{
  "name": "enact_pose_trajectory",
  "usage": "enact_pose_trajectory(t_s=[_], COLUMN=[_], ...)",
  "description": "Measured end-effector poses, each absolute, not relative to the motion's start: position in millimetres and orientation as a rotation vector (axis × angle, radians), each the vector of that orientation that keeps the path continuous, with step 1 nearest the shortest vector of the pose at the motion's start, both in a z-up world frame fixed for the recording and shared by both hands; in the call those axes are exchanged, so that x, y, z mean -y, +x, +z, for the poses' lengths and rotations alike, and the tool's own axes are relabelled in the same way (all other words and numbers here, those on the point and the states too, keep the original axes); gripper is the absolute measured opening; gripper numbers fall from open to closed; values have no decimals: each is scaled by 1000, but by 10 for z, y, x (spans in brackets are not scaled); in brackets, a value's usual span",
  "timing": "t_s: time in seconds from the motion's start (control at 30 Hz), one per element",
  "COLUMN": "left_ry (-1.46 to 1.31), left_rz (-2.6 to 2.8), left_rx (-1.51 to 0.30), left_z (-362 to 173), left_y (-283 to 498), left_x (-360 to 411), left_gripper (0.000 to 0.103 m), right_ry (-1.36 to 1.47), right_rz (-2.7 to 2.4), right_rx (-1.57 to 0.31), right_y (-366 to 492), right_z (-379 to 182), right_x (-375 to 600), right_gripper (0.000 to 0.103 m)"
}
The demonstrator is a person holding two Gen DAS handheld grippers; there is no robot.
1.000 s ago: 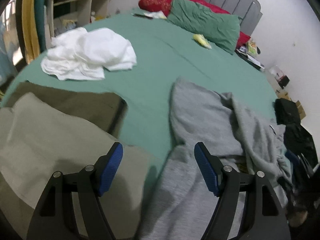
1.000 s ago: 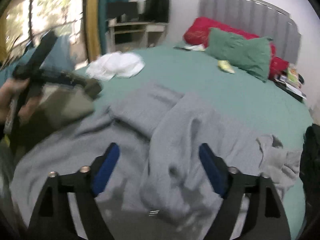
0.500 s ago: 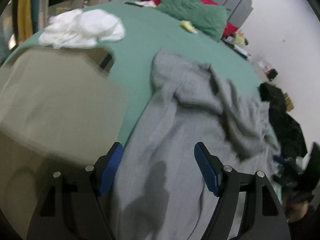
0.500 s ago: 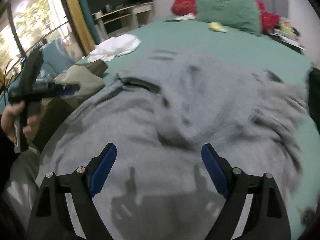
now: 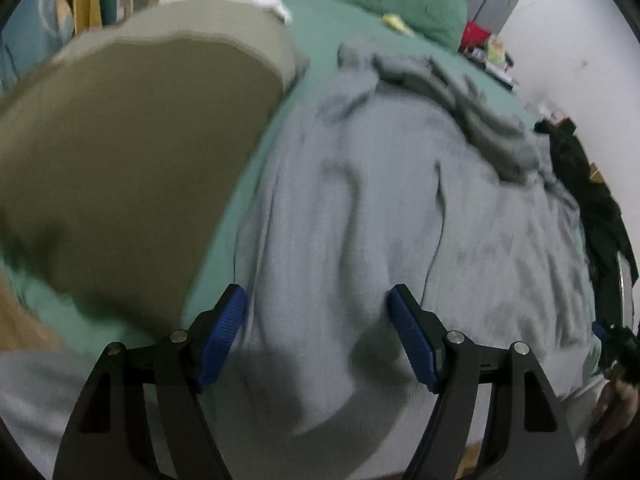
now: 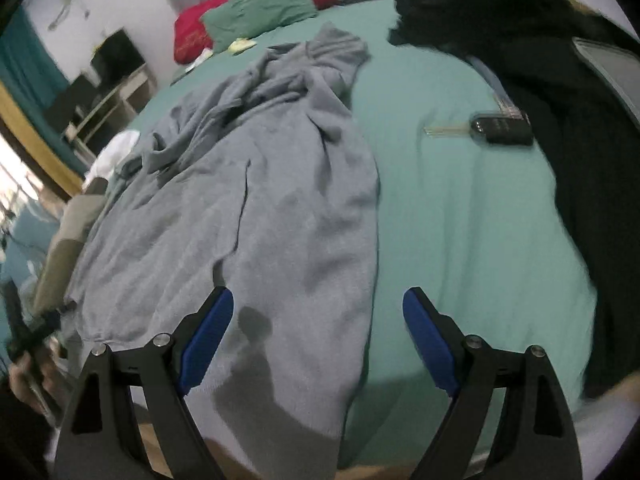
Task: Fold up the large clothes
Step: 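Grasp a sleeve cuff with the right tool while the left tool grasps the hem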
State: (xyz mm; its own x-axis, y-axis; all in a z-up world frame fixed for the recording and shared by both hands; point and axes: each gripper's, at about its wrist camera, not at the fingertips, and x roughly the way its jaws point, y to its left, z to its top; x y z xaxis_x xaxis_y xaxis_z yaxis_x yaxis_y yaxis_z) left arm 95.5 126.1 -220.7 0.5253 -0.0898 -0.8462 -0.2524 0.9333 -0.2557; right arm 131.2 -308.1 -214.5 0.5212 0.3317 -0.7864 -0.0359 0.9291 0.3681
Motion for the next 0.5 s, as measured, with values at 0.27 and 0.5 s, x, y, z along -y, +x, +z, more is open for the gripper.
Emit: enact_pose_trajectory(t_s=[0.27,0.5], left_ry=[-155,-70], left_rz=[196,161], left_rx=[-1005,-1015], left_z=[-2260,-2196], left_y=[931,829], left_x=[-951,-731], left_gripper=[77,47], right_ry=[303,378], right_rz=[324,323], right_rx=[-989,-935], right_y=[1169,1041], right_z=[-2338,-2331], right_x=[2798,2900], right_gripper=[63,12])
